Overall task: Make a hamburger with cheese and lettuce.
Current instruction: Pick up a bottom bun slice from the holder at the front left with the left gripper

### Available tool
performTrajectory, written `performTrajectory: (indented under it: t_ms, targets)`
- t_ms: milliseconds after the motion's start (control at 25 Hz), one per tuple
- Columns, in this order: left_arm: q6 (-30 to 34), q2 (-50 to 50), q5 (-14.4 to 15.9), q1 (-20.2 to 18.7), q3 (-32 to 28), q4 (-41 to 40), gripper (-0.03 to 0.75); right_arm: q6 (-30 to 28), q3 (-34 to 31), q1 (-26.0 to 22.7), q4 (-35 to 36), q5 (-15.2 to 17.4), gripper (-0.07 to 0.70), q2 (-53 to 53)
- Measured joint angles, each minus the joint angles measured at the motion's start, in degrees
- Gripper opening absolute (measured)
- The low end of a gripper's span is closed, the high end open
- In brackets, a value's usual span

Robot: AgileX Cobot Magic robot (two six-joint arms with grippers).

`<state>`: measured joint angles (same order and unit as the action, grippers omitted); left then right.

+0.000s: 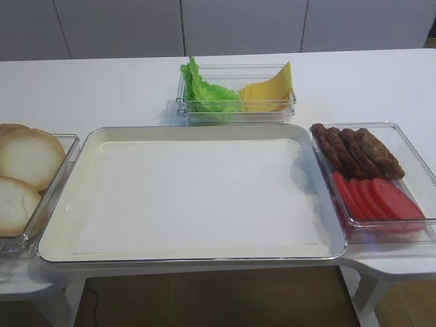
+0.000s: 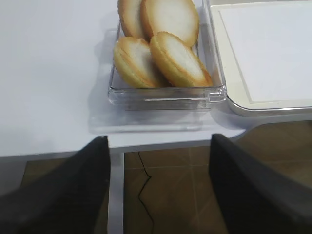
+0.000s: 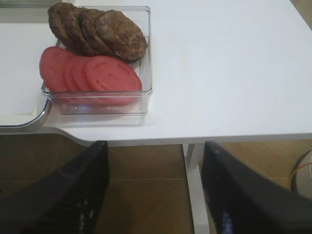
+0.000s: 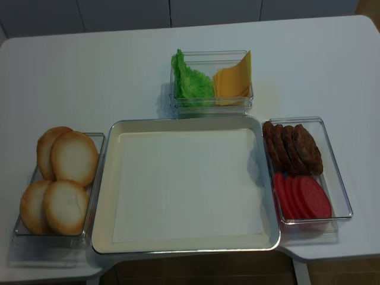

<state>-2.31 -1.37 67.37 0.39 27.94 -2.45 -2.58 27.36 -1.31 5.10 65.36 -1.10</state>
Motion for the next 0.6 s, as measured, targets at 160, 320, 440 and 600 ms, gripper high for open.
performTrajectory:
  t_ms: [160, 320, 440, 600]
  targets:
    - [0.0, 0.0, 0.0, 0.0, 0.0, 0.0, 0.471, 0.0, 0.0, 0.0, 0.0, 0.0, 0.474, 0.0]
    - [0.0, 0.0, 0.0, 0.0, 0.0, 0.0, 0.471, 0.0, 0.0, 0.0, 0.0, 0.0, 0.474, 0.0]
    - [0.0, 0.0, 0.0, 0.0, 0.0, 0.0, 0.471, 0.0, 0.0, 0.0, 0.0, 0.0, 0.474, 0.0]
    - [0.0, 0.0, 0.0, 0.0, 0.0, 0.0, 0.471, 0.0, 0.0, 0.0, 0.0, 0.0, 0.474, 0.0]
